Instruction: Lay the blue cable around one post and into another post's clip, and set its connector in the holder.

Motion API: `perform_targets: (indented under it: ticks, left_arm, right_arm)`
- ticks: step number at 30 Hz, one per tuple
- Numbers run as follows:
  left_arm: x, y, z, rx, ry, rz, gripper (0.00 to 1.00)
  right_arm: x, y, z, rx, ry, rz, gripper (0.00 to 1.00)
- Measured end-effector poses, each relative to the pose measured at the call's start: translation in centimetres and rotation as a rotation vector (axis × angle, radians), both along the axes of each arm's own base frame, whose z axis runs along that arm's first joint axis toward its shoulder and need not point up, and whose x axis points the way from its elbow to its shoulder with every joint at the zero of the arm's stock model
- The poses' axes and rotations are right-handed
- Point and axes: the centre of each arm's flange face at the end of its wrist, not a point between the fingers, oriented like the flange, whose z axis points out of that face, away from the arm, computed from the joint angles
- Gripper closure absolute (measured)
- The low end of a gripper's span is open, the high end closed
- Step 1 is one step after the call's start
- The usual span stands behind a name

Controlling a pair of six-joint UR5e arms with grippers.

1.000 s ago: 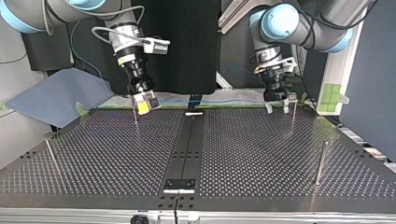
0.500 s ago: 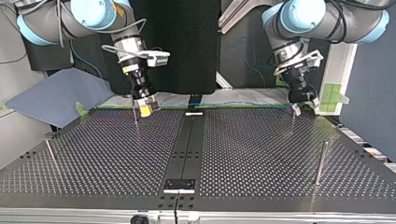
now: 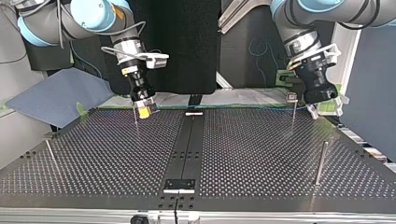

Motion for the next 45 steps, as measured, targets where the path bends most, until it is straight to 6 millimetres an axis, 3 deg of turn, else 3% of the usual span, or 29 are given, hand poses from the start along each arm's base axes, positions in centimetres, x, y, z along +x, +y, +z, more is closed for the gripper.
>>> perform_targets:
  ticks: [9,18,31,45]
  left_arm:
    - [1.7,0.6,3.1,0.005,-0.016,-0.007,0.02]
    - [5.0,1.3,4.3,0.015,0.010,-0.015,0.02]
    - [7.0,4.1,10.0,0.000,-0.101,-0.003,0.02]
    - [8.7,8.9,10.4,0.029,-0.113,0.005,0.02]
  right_arm:
    - [0.6,0.2,0.2,-0.011,0.000,0.035,1.00]
    - [1.8,0.1,2.4,-0.043,-0.016,0.074,1.00]
    - [3.5,-1.3,4.3,-0.066,-0.032,0.087,1.00]
    - [6.4,-1.6,8.4,-0.100,-0.052,0.124,1.00]
